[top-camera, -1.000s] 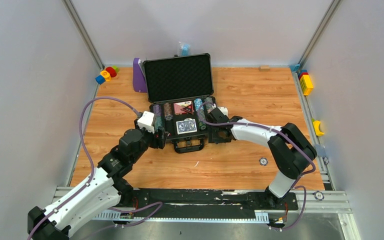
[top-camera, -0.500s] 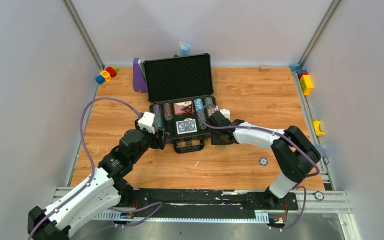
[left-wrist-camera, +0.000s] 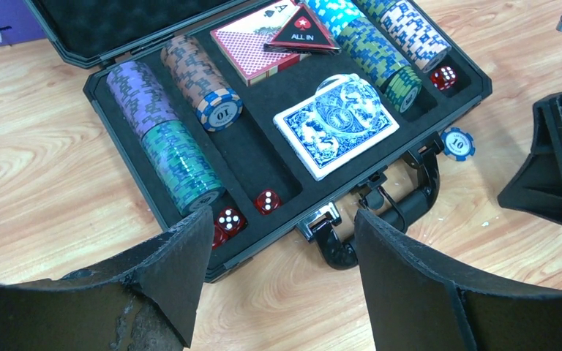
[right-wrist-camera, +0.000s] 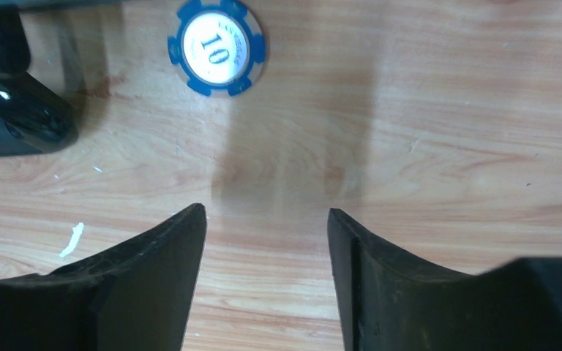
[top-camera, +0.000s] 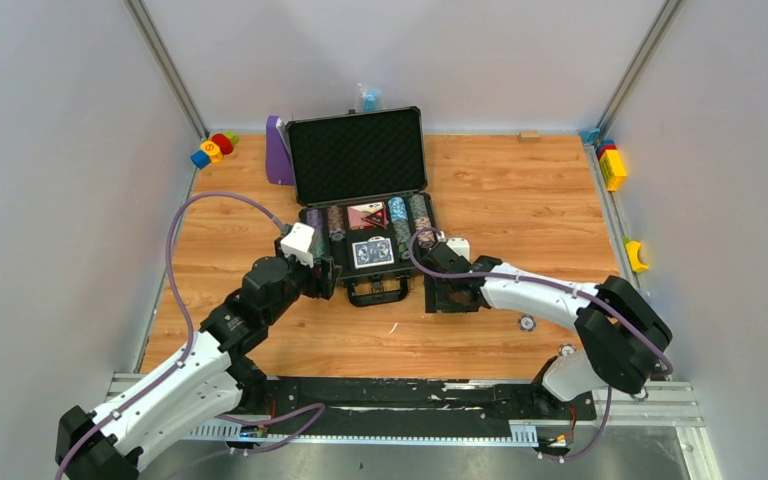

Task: Pack up texas hold em set

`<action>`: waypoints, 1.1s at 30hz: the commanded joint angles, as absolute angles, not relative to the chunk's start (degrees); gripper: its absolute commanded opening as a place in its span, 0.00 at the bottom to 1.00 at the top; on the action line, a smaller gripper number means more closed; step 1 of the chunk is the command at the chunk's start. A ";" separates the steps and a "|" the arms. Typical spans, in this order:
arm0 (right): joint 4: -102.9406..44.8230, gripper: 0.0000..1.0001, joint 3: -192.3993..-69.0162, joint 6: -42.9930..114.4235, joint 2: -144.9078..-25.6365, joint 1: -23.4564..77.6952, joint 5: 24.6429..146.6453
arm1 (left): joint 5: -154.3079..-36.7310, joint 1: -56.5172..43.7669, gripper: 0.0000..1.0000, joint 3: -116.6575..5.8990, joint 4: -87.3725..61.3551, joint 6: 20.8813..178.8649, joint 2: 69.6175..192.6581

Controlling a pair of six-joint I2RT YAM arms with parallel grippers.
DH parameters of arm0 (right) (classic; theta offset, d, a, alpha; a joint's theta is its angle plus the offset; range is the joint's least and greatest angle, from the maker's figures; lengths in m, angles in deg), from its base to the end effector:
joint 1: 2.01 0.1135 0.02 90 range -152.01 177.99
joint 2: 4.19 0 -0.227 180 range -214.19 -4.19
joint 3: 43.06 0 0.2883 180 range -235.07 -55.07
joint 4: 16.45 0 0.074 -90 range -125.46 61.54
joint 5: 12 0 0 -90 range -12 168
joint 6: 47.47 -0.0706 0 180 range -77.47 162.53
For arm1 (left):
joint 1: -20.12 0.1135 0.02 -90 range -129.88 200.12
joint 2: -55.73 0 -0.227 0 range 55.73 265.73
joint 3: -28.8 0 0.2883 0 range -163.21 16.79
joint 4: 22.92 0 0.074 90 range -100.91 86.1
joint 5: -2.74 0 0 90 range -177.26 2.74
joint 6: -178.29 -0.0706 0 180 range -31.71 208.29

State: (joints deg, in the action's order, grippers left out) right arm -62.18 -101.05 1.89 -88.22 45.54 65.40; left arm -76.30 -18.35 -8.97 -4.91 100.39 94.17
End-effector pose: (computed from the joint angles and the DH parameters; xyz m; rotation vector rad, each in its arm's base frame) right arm 0.2139 0.2111 0.0770 -0.1176 2.7584 0.0893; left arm 0.2168 -0.1551 0.2054 0.3073 1.8877 -0.4192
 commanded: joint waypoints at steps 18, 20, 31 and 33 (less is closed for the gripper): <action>-41.17 0.57 -106.57 8.52 -101.84 41.59 53.51 | -77.59 -18.09 0.80 -3.78 -13.17 96.30 88.32; -41.33 0.53 -106.58 8.72 -101.97 41.59 54.47 | -77.59 -18.03 0.80 -3.81 -13.19 96.28 88.34; -51.51 0.39 -104.73 5.45 -96.03 44.92 59.49 | -77.68 -18.04 0.80 -3.78 -13.10 96.20 88.34; -53.62 0.39 -104.36 3.79 -94.63 45.75 60.41 | -77.68 -18.07 0.80 -3.81 -13.08 96.20 88.35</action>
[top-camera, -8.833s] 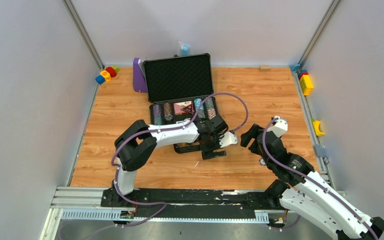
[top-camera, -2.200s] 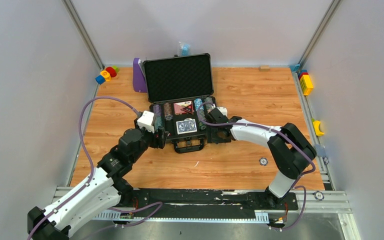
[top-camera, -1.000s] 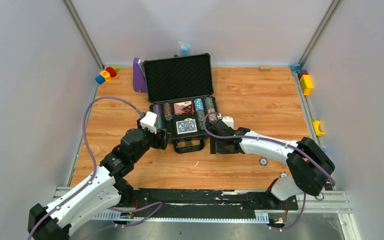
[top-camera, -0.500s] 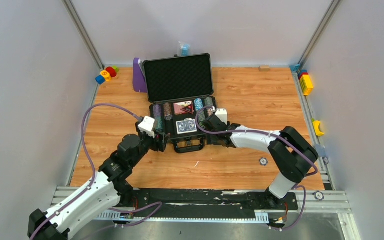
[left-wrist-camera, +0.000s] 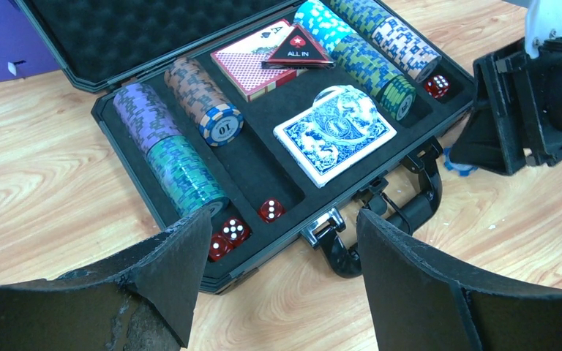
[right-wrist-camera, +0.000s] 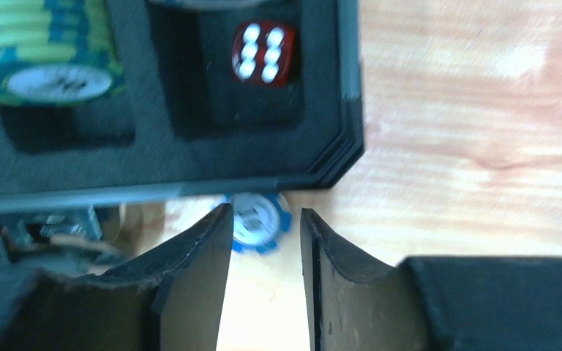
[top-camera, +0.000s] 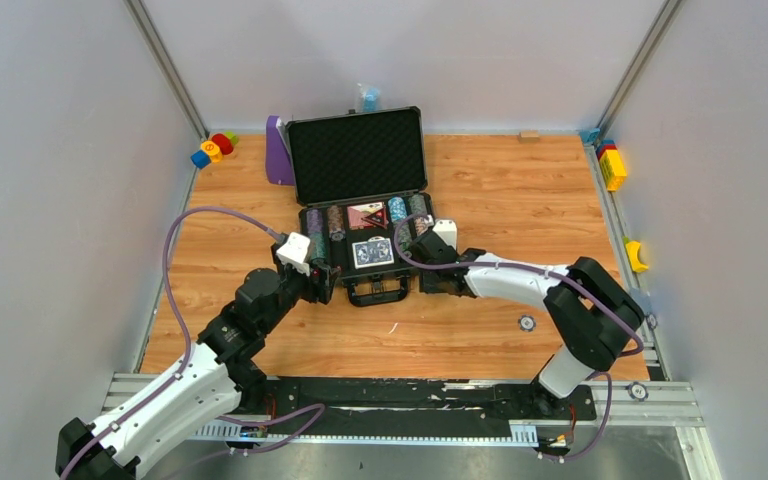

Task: Pack up texas hold em set

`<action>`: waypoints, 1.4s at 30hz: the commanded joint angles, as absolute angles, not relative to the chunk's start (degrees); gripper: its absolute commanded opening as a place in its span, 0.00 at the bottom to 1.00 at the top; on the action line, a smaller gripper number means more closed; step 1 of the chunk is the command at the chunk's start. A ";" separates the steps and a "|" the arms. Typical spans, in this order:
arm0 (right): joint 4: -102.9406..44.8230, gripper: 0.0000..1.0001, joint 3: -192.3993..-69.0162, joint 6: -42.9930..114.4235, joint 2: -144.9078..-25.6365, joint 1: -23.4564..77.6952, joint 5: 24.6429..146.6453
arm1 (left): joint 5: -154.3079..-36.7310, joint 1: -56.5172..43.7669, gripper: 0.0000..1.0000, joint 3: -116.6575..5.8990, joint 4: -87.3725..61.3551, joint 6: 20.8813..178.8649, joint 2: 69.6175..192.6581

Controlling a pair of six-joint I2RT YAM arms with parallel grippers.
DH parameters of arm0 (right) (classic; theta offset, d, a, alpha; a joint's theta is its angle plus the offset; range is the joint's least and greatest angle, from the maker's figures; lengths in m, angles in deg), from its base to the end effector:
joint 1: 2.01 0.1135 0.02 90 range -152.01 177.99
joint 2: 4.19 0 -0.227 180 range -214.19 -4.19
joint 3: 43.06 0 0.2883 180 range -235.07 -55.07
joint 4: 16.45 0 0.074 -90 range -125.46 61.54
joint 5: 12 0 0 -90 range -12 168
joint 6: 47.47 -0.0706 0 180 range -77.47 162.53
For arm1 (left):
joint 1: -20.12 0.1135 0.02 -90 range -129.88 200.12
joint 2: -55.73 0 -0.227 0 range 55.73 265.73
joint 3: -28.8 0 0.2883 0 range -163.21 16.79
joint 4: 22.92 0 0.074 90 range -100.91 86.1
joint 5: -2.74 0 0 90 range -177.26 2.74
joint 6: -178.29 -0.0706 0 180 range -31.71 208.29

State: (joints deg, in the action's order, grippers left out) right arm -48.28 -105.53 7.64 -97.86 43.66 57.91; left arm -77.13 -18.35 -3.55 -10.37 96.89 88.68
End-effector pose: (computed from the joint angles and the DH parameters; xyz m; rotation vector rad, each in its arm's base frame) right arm 0.2583 0.2297 0.0656 -0.1323 2.5600 0.0510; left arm 0.2094 -0.1505 0.2013 0.3440 1.7843 -0.4269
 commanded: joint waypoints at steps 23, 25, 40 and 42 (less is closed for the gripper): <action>-49.21 0.53 -108.96 6.81 -93.29 46.42 56.90 | -77.85 -18.10 0.82 -3.96 -12.41 96.17 87.91; -49.33 0.57 -110.78 7.71 -95.92 46.42 55.17 | -77.79 -18.09 0.82 -3.83 -12.40 96.12 87.64; -46.46 0.54 -108.97 7.66 -102.51 46.34 57.70 | -78.03 -18.05 0.83 -3.86 -12.40 96.15 87.42; -47.02 0.53 -107.94 7.72 -101.69 46.34 58.56 | -78.03 -18.05 0.83 -3.86 -12.28 96.11 87.31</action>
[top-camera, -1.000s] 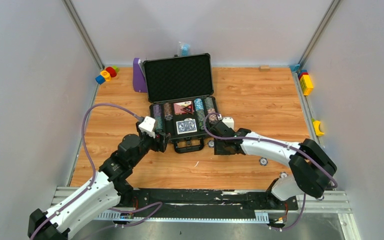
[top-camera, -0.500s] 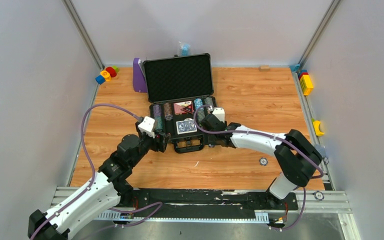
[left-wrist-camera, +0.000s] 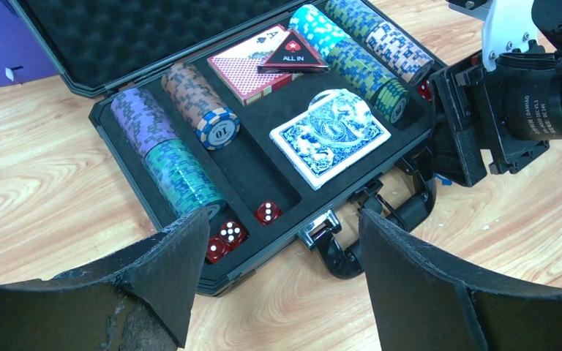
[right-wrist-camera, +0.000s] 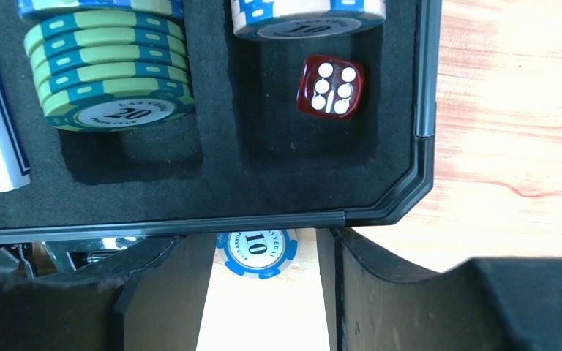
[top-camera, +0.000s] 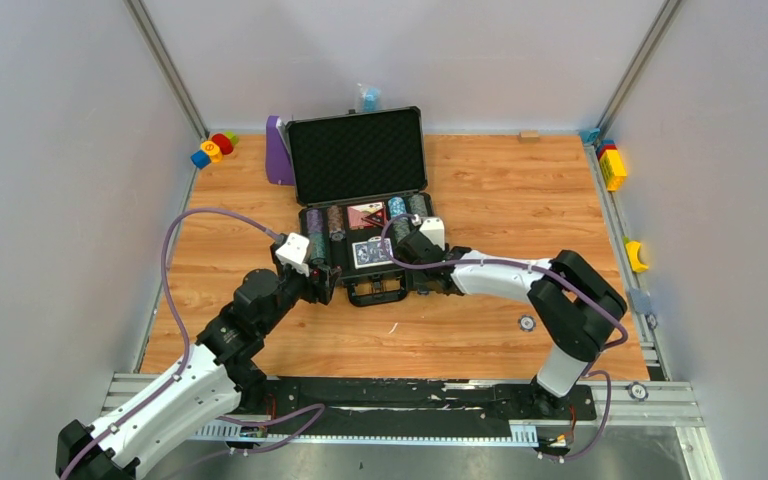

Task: Pack up texas hold em set

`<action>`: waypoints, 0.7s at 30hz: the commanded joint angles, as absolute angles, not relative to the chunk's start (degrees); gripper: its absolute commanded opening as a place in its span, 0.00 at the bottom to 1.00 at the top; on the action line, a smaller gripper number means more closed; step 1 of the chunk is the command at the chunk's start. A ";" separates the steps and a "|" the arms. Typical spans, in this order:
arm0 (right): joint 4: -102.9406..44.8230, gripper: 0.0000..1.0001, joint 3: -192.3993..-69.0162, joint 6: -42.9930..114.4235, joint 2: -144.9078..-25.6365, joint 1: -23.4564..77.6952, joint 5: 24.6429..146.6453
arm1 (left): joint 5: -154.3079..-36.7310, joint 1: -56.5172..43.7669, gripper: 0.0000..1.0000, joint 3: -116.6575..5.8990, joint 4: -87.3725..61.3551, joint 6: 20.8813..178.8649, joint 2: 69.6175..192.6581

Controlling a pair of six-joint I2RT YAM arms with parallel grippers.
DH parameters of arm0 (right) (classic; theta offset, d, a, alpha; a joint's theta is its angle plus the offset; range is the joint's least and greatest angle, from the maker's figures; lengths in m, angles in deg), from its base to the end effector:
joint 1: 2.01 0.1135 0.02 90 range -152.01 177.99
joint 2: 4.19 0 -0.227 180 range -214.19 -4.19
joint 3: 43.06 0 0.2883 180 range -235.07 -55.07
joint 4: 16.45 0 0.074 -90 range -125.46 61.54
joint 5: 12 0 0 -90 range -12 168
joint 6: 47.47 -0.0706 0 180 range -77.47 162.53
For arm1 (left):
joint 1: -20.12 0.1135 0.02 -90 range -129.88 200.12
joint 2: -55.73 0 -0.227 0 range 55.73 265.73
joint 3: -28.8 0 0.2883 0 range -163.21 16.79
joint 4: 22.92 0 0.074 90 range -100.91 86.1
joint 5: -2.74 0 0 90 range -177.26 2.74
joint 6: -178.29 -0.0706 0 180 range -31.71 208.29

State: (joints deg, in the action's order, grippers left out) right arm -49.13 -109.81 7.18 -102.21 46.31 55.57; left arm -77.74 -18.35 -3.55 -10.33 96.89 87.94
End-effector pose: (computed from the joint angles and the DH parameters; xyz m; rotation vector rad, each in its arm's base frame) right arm 0.2590 0.2504 0.0635 -0.1717 2.5450 0.0167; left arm 0.2081 -0.1504 0.2042 0.3481 1.7727 -0.4406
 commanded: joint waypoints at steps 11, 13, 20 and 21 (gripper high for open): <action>-56.96 0.39 -103.53 6.31 -94.27 46.34 60.81 | -78.08 -18.06 0.83 -4.03 -12.05 96.19 87.02; -58.75 0.38 -102.85 5.81 -92.25 46.33 60.96 | -78.11 -18.04 0.83 -3.95 -11.97 96.20 87.02; -66.24 0.38 -103.68 4.86 -88.78 46.34 63.03 | -78.03 -18.07 0.83 -4.00 -11.96 96.12 86.94; -66.83 0.40 -103.98 4.90 -88.14 46.33 63.02 | -78.03 -18.08 0.83 -3.90 -11.96 96.12 86.98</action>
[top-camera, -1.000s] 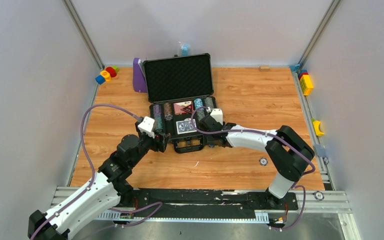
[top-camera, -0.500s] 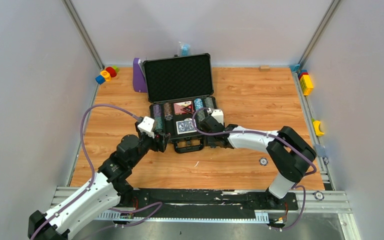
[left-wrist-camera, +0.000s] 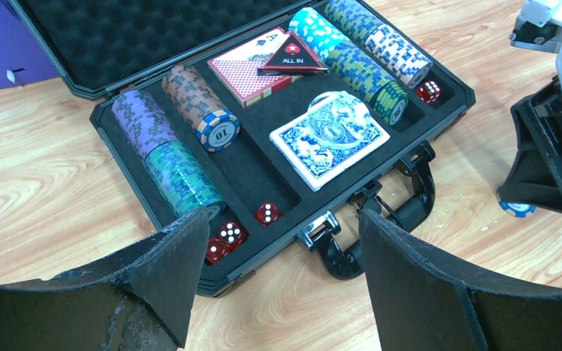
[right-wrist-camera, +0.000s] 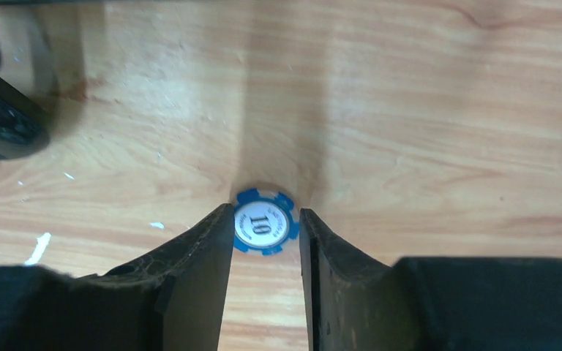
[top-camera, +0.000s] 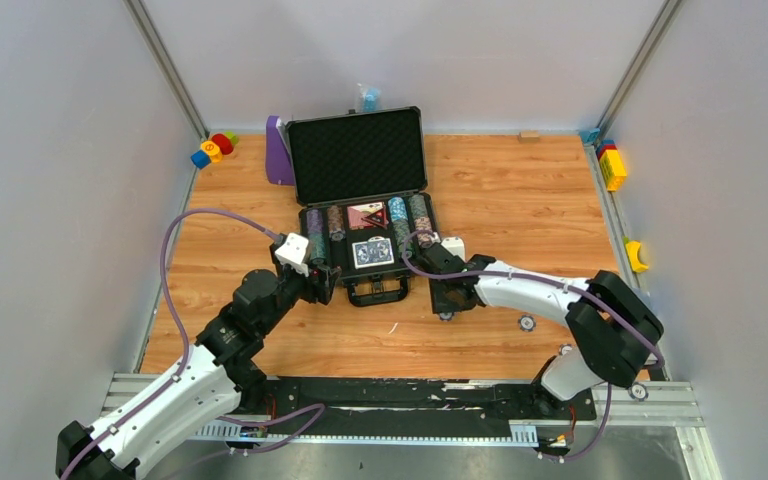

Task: Pack up texas hold em set

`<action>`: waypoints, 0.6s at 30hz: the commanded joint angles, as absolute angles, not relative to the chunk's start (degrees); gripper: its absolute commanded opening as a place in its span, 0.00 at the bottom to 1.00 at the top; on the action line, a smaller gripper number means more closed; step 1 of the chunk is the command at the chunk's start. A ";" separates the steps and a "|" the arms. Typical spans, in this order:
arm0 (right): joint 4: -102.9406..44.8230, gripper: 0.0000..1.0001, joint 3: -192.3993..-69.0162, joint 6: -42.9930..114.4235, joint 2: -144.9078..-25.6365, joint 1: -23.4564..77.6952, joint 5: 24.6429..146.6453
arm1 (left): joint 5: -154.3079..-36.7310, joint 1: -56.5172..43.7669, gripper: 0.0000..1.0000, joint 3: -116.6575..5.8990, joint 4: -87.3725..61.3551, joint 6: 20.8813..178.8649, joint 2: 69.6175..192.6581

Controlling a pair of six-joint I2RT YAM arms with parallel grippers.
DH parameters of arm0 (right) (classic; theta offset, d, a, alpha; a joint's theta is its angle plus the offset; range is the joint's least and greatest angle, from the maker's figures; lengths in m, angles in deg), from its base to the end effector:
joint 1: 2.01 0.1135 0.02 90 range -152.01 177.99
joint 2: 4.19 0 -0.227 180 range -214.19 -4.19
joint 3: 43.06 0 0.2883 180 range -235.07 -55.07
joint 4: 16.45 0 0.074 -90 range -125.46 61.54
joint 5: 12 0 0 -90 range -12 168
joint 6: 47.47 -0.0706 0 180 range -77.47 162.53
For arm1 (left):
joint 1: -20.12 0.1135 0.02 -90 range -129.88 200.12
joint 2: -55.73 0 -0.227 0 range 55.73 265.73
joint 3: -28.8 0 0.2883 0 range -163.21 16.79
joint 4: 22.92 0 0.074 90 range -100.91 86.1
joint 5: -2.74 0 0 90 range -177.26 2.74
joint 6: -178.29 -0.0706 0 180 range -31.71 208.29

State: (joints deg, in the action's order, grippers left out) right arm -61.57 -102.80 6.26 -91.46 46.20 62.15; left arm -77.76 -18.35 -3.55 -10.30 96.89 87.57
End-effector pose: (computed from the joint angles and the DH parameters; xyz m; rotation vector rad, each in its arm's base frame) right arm 0.2191 0.2162 0.0715 -0.2266 2.7249 -0.0013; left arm 0.2076 -0.1501 0.2057 0.3465 1.7672 -0.4430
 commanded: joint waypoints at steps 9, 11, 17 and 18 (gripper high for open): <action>-71.39 0.71 -110.61 7.97 -88.21 44.11 72.90 | -78.12 -18.06 0.83 -3.95 -11.98 96.12 87.13; -73.97 0.69 -112.86 8.33 -90.57 43.20 74.48 | -78.12 -18.02 0.83 -4.03 -11.90 96.10 87.13; -77.65 0.68 -114.27 8.05 -94.20 41.95 73.00 | -78.25 -18.05 0.83 -4.21 -11.66 96.12 86.94; -77.57 0.68 -114.05 7.99 -94.55 41.74 73.07 | -78.27 -18.03 0.84 -4.15 -11.69 96.12 86.94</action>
